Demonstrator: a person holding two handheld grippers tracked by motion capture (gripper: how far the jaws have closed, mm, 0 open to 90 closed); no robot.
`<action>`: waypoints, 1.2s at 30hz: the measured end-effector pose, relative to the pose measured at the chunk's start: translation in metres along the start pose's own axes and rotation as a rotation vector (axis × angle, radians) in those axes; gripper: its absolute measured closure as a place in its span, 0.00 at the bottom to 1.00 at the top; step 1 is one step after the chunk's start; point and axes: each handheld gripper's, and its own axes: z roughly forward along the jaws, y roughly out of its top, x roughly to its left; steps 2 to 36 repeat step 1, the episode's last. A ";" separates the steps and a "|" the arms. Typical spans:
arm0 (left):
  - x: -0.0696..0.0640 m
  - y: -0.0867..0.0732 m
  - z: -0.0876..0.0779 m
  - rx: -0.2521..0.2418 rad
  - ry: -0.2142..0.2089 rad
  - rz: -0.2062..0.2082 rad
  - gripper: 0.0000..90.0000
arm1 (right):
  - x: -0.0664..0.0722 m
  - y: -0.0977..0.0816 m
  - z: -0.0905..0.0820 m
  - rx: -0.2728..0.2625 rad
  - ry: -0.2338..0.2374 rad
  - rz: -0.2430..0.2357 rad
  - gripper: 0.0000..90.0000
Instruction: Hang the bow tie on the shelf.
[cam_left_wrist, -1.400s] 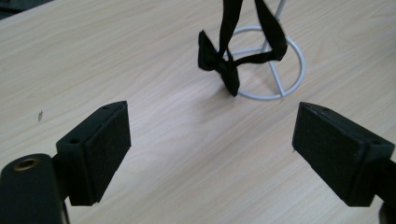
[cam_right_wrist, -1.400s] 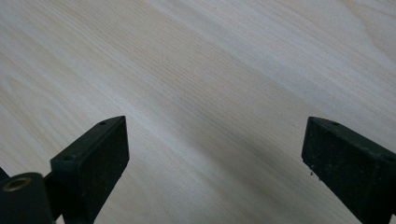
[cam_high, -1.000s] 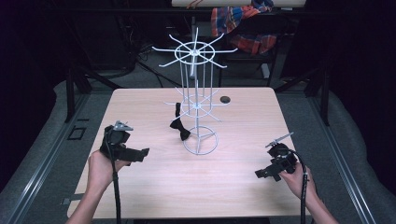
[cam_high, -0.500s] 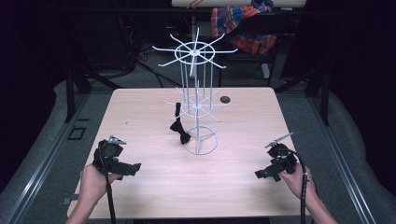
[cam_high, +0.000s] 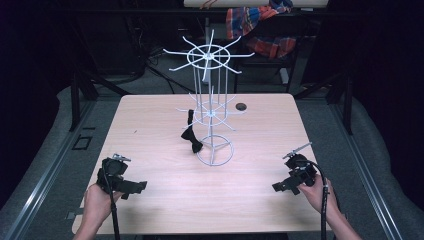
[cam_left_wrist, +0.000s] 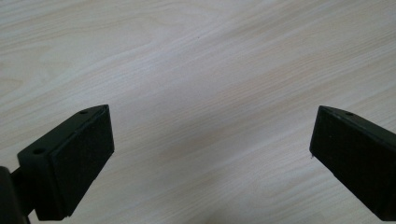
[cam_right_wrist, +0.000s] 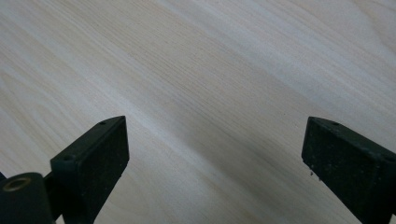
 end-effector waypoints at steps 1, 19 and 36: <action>0.000 0.000 0.000 -0.004 0.001 0.004 0.00 | 0.000 0.000 0.000 -0.003 -0.003 0.004 0.08; 0.000 0.000 0.000 -0.004 0.001 0.004 0.00 | 0.000 0.000 0.000 -0.003 -0.003 0.004 0.08; 0.000 0.000 0.000 -0.004 0.001 0.004 0.00 | 0.000 0.000 0.000 -0.003 -0.003 0.004 0.08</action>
